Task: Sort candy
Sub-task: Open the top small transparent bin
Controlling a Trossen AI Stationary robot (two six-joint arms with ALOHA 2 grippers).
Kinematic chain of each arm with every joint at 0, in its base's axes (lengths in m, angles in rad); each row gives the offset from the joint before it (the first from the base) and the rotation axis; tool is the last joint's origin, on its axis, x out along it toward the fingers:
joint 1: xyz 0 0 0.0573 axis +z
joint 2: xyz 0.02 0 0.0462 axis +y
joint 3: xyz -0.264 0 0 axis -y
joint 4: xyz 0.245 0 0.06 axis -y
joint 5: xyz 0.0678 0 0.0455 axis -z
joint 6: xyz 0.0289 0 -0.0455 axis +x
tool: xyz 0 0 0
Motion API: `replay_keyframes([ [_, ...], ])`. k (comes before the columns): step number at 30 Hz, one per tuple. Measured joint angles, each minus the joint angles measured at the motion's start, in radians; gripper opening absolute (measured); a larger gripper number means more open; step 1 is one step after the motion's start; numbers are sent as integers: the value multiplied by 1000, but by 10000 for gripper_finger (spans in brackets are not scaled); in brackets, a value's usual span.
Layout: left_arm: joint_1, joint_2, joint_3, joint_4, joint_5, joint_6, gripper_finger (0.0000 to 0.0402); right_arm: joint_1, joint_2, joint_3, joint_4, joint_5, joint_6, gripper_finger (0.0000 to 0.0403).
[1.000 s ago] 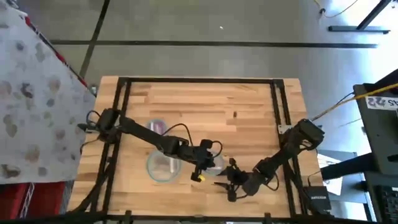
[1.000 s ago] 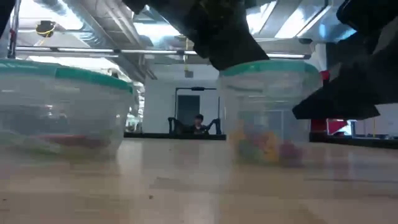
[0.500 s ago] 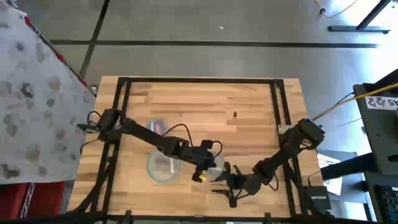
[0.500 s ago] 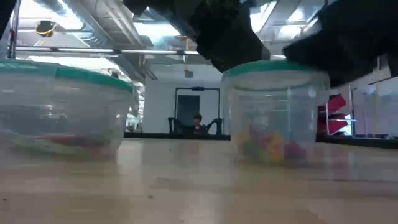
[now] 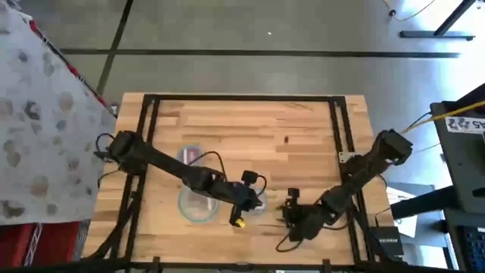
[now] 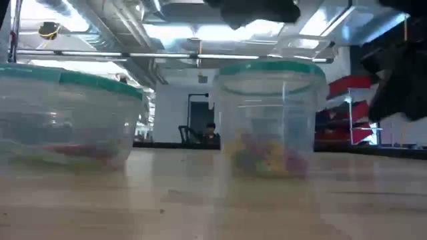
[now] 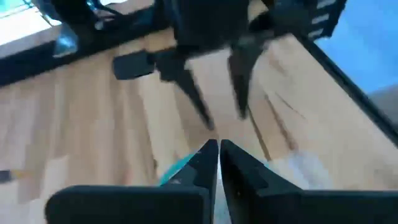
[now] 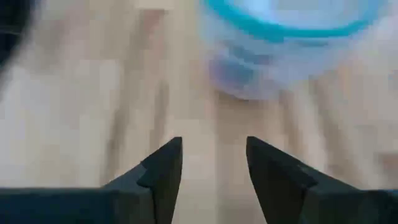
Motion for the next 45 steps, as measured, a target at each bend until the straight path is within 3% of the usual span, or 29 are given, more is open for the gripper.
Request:
replay_keyframes([
  [4, 13, 4, -3, -125, 48, -67, 3, -97, 1, 0, -64, 44, -12, 166],
  [9, 31, 1, -7, -212, 95, -110, 3, -213, 1, 0, -5, 75, -70, 166],
  [16, 65, 22, -4, -199, 99, -70, 3, -234, 1, 2, 139, -182, -194, 166],
  [20, 84, 28, -3, -165, 60, -34, 3, -169, 1, 11, 135, -220, -156, 166],
  [28, 69, 26, 46, -122, -10, 45, 3, -23, 6, -36, 158, -95, 49, 166],
  [33, 45, 26, 51, -145, 0, 31, 3, 41, 29, -155, 447, -4, 124, 166],
  [38, 43, 25, -4, -148, 6, -10, 3, 28, 136, -188, 714, 20, 100, 166],
  [45, 39, 21, -70, -48, 22, -46, 3, 0, 240, -188, 855, 118, 34, 166],
])
